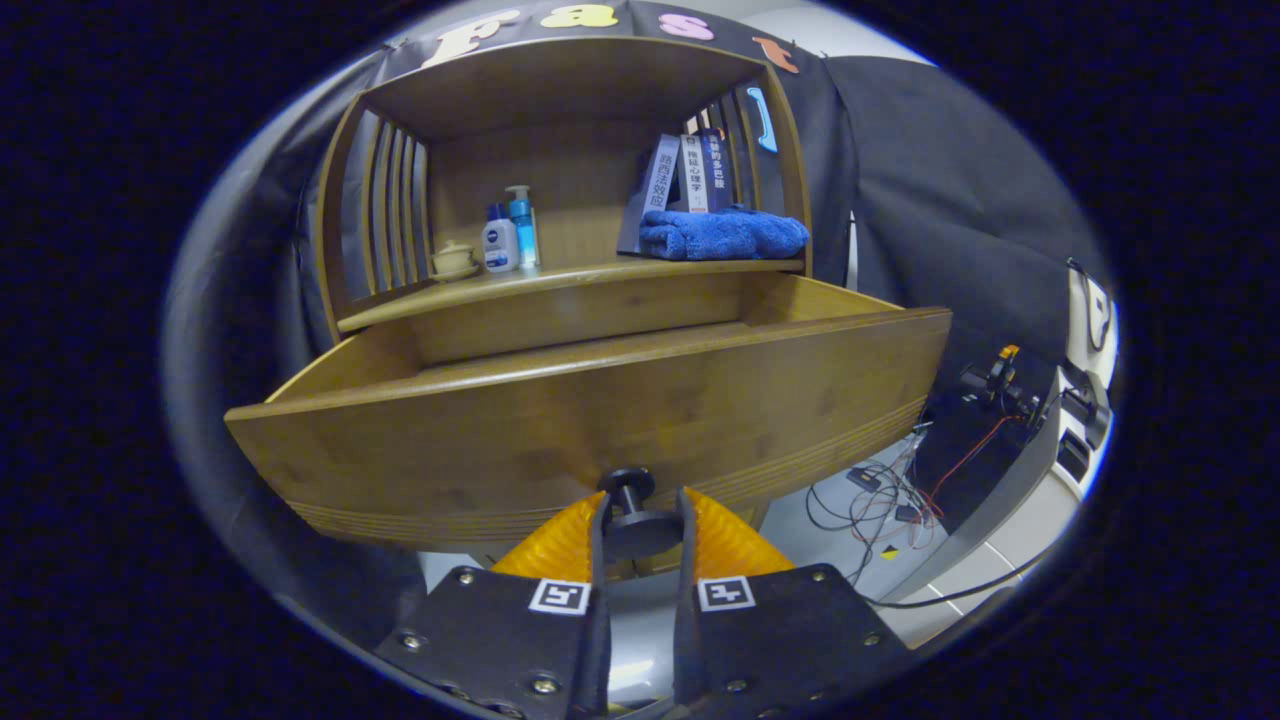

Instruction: Pull open the drawer, take out the items inside it, and place them on the countertop above the cabinet.

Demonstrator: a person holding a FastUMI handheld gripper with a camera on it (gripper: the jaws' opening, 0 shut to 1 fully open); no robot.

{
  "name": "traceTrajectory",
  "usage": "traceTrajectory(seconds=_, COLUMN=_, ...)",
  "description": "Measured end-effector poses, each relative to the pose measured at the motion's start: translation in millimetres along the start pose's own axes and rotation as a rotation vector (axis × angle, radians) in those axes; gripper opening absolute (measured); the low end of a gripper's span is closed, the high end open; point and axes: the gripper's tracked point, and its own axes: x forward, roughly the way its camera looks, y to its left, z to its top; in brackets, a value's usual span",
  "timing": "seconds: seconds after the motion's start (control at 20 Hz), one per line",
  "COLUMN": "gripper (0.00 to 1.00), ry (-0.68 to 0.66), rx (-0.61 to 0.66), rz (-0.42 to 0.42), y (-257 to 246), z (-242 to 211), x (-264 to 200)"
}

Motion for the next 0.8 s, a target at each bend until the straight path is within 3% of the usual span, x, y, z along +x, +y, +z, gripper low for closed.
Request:
traceTrajectory(seconds=0.05, gripper=0.26, ry=-0.002, rx=-0.002, rz=0.016, y=1.8, z=-1.5, x=0.6)
traceTrajectory(seconds=0.2, gripper=0.53, ry=0.005, rx=0.007, rz=0.069, y=9.9, z=-2.5, x=-12.5)
traceTrajectory(seconds=0.3, gripper=0.72, ry=-0.052, rx=0.011, rz=0.059, y=11.4, z=19.5, x=-22.8)
traceTrajectory(seconds=0.6, gripper=0.71, ry=-0.176, rx=-0.083, rz=0.003, y=36.6, z=127.6, x=-43.8)
traceTrajectory(seconds=0.8, gripper=0.72, ry=0.0, rx=-0.088, rz=-0.029, y=58.0, z=136.5, x=-3.2)
